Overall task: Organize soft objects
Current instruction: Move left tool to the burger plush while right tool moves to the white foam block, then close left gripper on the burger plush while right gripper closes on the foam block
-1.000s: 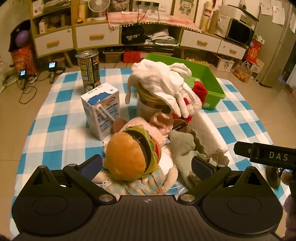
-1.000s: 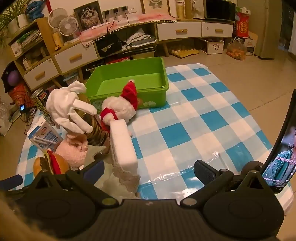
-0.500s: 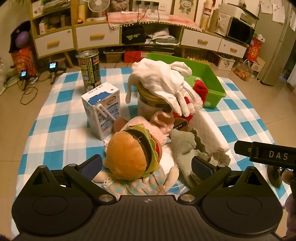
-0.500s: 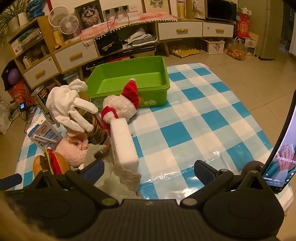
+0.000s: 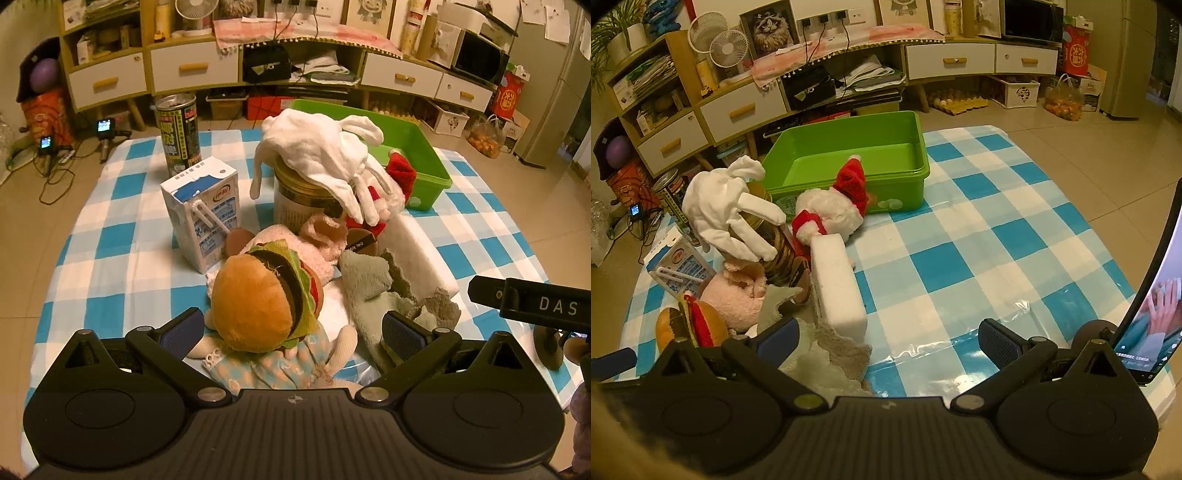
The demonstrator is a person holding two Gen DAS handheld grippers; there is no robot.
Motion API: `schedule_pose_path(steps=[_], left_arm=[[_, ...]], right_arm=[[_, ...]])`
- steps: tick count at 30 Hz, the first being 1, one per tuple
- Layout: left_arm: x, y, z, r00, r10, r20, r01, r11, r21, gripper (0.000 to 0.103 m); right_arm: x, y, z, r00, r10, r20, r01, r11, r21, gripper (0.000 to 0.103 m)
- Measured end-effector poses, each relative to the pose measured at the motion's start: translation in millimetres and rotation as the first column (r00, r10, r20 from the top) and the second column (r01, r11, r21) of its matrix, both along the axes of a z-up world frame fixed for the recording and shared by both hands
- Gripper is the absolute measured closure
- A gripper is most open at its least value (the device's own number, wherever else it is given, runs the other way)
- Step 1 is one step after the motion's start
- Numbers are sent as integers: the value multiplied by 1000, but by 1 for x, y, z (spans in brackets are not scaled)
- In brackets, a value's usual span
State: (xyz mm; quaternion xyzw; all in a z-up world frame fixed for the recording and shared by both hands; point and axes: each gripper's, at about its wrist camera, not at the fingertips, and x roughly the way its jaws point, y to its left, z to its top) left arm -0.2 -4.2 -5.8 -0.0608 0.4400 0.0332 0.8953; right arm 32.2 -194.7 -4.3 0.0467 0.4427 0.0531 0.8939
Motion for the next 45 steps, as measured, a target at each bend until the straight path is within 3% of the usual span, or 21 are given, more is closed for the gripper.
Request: schedule_pose_path(steps=[21, 32, 37, 42, 45], left_arm=[[5, 11, 6, 999, -36, -29, 36, 999, -2, 5], [19, 38, -1, 993, -56, -104, 56, 998, 3, 5], [30, 46, 1, 986, -112, -124, 102, 991, -85, 6], [35, 44, -2, 984, -140, -107, 131, 987, -90, 7], [37, 53, -14, 988, -110, -111, 93, 985, -148, 12]], right_arm=[[0, 0, 2, 1000, 9, -4, -9, 1000, 13, 29], [15, 2, -2, 993, 87, -81, -81, 994, 77, 29], [34, -1, -3, 983, 103, -149, -83, 987, 136, 30], [52, -1, -7, 977, 108, -184, -76, 982, 176, 31], [59, -1, -19, 971, 118, -208, -73, 974, 213, 43]])
